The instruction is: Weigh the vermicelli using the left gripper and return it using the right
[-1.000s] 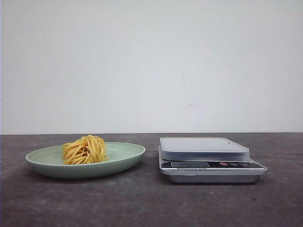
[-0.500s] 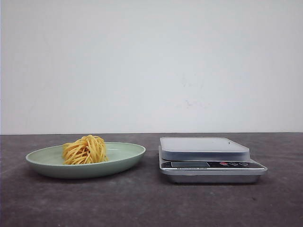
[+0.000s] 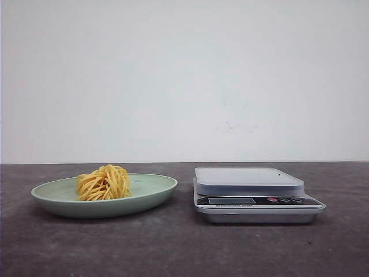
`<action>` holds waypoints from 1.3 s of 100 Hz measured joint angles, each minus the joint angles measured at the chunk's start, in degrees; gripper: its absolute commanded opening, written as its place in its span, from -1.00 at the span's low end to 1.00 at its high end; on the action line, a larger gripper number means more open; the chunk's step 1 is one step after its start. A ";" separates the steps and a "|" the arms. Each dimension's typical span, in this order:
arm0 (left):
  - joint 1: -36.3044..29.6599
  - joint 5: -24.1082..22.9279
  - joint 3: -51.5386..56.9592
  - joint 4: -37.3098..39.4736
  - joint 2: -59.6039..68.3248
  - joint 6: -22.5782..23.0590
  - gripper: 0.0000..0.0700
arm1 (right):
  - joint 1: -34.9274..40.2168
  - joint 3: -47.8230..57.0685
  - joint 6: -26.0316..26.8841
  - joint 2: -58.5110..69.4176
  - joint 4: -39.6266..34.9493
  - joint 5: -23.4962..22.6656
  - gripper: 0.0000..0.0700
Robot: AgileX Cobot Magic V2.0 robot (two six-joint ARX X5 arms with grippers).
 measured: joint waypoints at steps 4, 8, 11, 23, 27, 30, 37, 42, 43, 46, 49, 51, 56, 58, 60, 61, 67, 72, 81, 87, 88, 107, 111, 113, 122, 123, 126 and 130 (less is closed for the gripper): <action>0.00 0.00 0.00 0.00 0.00 0.00 -0.97 | -0.26 0.00 -1.36 0.00 0.35 1.38 -0.98; 0.00 0.00 0.00 0.00 0.00 0.00 -0.97 | -1.38 0.00 -2.82 0.00 1.07 2.34 -0.98; 0.00 0.00 0.00 0.00 0.00 0.00 -0.97 | -2.93 -0.02 -3.98 0.00 1.79 2.73 -0.98; 0.00 0.00 0.00 0.00 0.00 0.00 -0.97 | -11.37 -1.99 -8.55 -0.17 7.13 2.97 -0.98; 0.00 0.00 0.00 0.00 0.00 0.00 -0.97 | -14.43 -3.43 -10.14 -0.33 8.92 2.97 -0.98; 0.00 0.00 0.00 0.00 0.00 0.00 -0.97 | -16.65 -4.66 -11.30 -0.46 10.03 2.97 -0.98; 0.00 0.00 0.00 0.00 0.00 0.00 -0.97 | -21.24 -7.93 -13.51 -0.96 12.28 2.97 -0.98; 0.00 0.00 0.00 0.00 0.00 0.00 -0.97 | -23.91 -10.69 -14.51 -1.79 13.79 3.02 -0.98; 0.00 0.00 0.00 0.00 0.00 0.00 -0.97 | -24.33 -11.26 -14.62 -2.01 14.14 3.02 -0.98; 0.00 0.00 0.00 0.00 0.00 0.00 -0.97 | -25.31 -13.14 -15.02 -2.67 15.47 3.04 -0.98; 0.00 0.00 0.00 0.00 0.00 0.00 -0.97 | -26.14 -15.17 -15.41 -3.32 16.98 3.02 -0.98; 0.00 0.00 0.00 0.00 0.00 0.00 -0.97 | -26.58 -16.55 -15.54 -3.61 18.18 3.02 -0.98; 0.00 0.00 0.00 0.00 0.00 0.00 -0.97 | -27.23 -19.98 -15.78 -3.72 21.81 3.02 -0.98; 0.00 0.00 0.00 0.00 0.00 0.00 -0.97 | -27.41 -21.33 -15.85 -3.69 23.08 3.02 -0.98; 0.00 0.00 0.00 0.00 0.00 0.00 -0.97 | -27.47 -22.71 -15.91 -3.67 24.26 3.02 -0.98; 0.00 0.00 0.00 0.00 0.00 0.00 -0.97 | -27.52 -23.39 -15.93 -3.67 24.85 3.02 -0.98; 0.00 0.00 0.00 0.00 0.00 0.00 -0.97 | -27.56 -27.26 -15.96 -3.67 27.74 2.99 -0.98; 0.00 0.00 0.00 0.00 0.00 0.00 -0.97 | -27.56 -29.99 -15.96 -3.67 29.70 2.99 -0.98; 0.00 0.00 0.00 0.00 0.00 0.00 -0.97 | -27.76 -33.70 -15.98 -3.67 32.79 2.99 -0.98; 0.00 0.00 0.00 0.00 0.00 0.00 -0.97 | -27.76 -35.69 -15.98 -3.67 34.53 2.99 -0.98; 0.00 0.00 0.00 0.00 0.00 0.00 -0.97 | -27.76 -36.02 -15.98 -3.67 34.71 2.99 -0.98; 0.00 0.00 0.00 0.00 0.00 0.00 -0.97 | -27.76 -37.38 -17.16 -3.58 30.10 2.99 -0.98; 0.00 0.00 0.00 0.00 0.00 0.00 -0.97 | -27.76 -37.35 -17.59 -3.61 29.86 2.93 -0.98; 0.00 0.00 0.00 0.00 0.00 0.00 -0.97 | -27.76 -37.35 -17.88 -3.61 29.86 2.91 -0.98; 0.00 0.00 0.00 0.00 0.00 0.00 -0.97 | -27.76 -37.35 -18.56 -3.61 29.79 2.03 -0.98; 0.00 0.00 0.00 0.00 0.00 0.00 -0.97 | -27.76 -37.35 -18.58 -3.61 29.77 1.86 -0.98; 0.00 0.00 0.00 0.00 0.00 0.00 -0.97 | -27.76 -37.33 -18.73 -3.61 29.73 1.57 -0.98; 0.00 0.00 0.00 0.00 0.00 0.00 -0.97 | -27.76 -37.33 -18.82 -3.61 29.73 1.49 -0.98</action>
